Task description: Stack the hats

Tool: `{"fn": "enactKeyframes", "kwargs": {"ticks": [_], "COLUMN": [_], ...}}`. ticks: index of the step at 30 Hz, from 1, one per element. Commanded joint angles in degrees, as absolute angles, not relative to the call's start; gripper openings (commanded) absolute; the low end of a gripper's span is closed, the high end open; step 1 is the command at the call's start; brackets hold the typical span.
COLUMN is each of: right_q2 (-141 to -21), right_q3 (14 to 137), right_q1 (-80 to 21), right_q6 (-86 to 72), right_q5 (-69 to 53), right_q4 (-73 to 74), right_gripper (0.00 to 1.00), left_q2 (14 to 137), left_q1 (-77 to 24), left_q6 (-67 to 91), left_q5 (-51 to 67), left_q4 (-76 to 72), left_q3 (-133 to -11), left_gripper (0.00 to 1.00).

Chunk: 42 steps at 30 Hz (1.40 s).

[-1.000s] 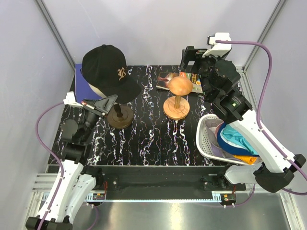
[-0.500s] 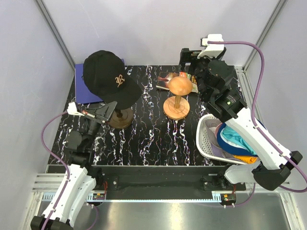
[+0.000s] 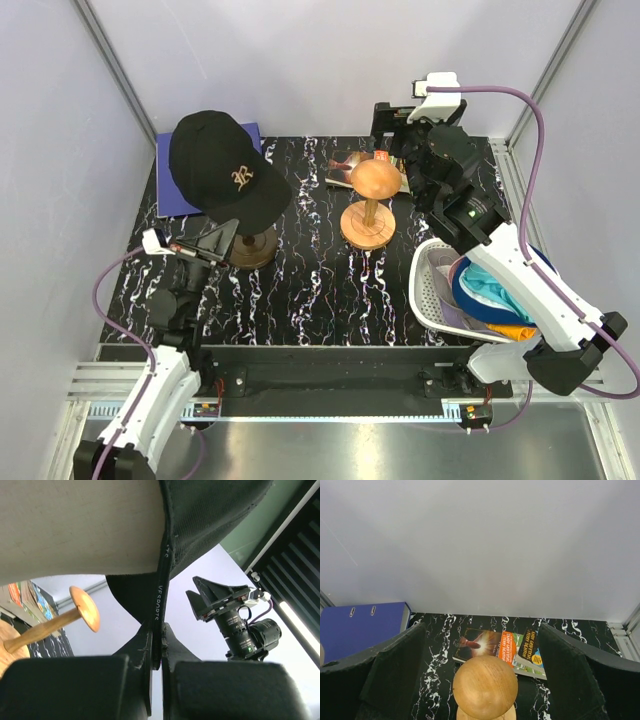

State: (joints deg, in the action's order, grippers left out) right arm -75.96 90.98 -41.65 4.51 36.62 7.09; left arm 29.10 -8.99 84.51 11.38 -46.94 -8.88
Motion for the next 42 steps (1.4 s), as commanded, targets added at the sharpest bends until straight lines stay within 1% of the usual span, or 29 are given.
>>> {"fn": "enactKeyframes", "kwargs": {"ticks": [1,6,10,12,15,17,18,19,20,21,23,24,25,29,30,33,35,36,37,39,41,42], "right_q2": [-76.03,-75.94,-75.76,-75.76,-75.67,-75.76,-75.76,-75.94,-76.02,-76.03,-76.11,-76.03,-76.03,-75.68,-75.50,-75.50,-75.59,-75.76,-75.50,-73.93,-72.08,-70.07], "right_q3": [90.88,90.35,90.18,90.09,89.91,89.91,90.00,90.00,90.09,90.00,89.83,89.74,89.65,88.86,88.68,88.07,87.63,87.28,86.14,84.39,80.35,79.11], "right_q1": [-42.01,-41.92,-42.01,-41.92,-42.01,-42.01,-41.92,-42.01,-41.92,-42.01,-42.01,-42.01,-41.92,-41.84,-41.92,-41.05,-38.42,-37.02,-32.74,-27.97,-22.44,-21.63], "right_q6": [5.01,3.96,3.34,3.34,3.34,3.34,3.34,3.34,3.34,3.25,3.08,2.99,2.81,1.50,0.71,-2.00,-4.91,-9.01,-11.58,-20.07,-23.80,-24.69], "right_q5": [38.23,37.88,37.79,37.97,38.23,38.23,38.06,37.97,37.97,37.79,37.79,37.71,37.71,37.88,38.05,35.34,33.33,32.53,30.95,26.21,24.18,24.26], "right_q4": [5.54,5.71,5.80,5.80,5.71,5.80,5.71,5.89,6.06,5.98,6.06,6.06,6.06,6.50,6.68,8.95,13.52,15.36,19.38,23.01,26.97,27.94], "right_gripper": [1.00,1.00,1.00,1.00,1.00,1.00,1.00,1.00,1.00,1.00,1.00,1.00,1.00,0.99,1.00,1.00,1.00,1.00,1.00,1.00,1.00,1.00], "left_q2": [33.74,42.00,46.92,47.02,44.39,41.33,40.44,39.30,37.37,36.14,33.94,31.75,30.86,26.55,24.11,18.92,16.71,16.09,15.39,16.25,18.97,20.12], "left_q1": [-4.49,2.71,3.60,3.69,3.60,3.60,3.52,3.60,3.60,3.60,3.60,3.52,3.60,3.60,3.52,3.69,3.52,3.60,3.60,3.60,3.60,3.60], "left_q6": [82.36,79.29,75.68,74.54,71.12,68.31,64.81,62.95,61.19,58.13,55.21,52.15,50.64,42.56,41.41,37.28,34.99,34.02,32.71,28.93,23.85,22.95], "left_q5": [10.19,18.27,21.88,22.59,23.12,22.68,22.59,22.41,22.24,21.98,20.40,19.87,19.08,17.32,16.18,8.65,5.55,4.32,4.22,3.52,3.52,2.99], "left_q4": [-44.29,-47.90,-47.91,-47.38,-42.38,-34.48,-31.58,-25.46,-22.53,-19.72,-11.54,-8.90,-3.57,10.17,15.85,25.62,29.60,32.32,33.13,35.58,36.65,37.26], "left_q3": [-10.54,-14.05,-17.48,-17.58,-18.36,-20.99,-22.14,-23.37,-25.99,-26.97,-29.00,-30.92,-31.81,-36.99,-38.74,-40.51,-40.43,-40.52,-40.69,-41.22,-42.45,-42.71], "left_gripper": [0.00,0.00,0.00,0.00,0.00,0.01,0.28,0.49,0.62,0.79,0.88,0.95,0.98,0.99,0.99,0.99,0.99,0.99,0.99,0.99,0.99,0.99]}}
